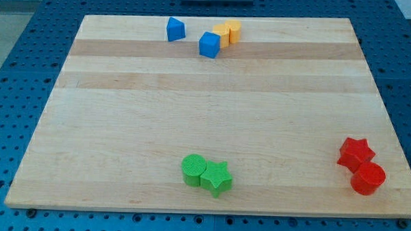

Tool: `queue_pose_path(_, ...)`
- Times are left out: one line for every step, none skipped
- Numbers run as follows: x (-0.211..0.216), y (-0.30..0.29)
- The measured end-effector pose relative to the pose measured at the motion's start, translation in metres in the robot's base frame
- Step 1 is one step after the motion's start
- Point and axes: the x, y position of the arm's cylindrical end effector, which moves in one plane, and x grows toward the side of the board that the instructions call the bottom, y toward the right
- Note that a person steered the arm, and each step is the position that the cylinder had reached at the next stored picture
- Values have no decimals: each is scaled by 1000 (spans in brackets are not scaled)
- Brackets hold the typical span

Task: Push the red star upwards and left

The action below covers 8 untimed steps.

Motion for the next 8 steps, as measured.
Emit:
queue_pose_path(38, -1)
queue_pose_path(38, -37)
queue_pose_path(36, -87)
queue_pose_path(15, -111)
queue_pose_path(-8, -128)
queue_pose_path(-14, -163)
queue_pose_path(-29, -192)
queue_pose_path(-55, -199)
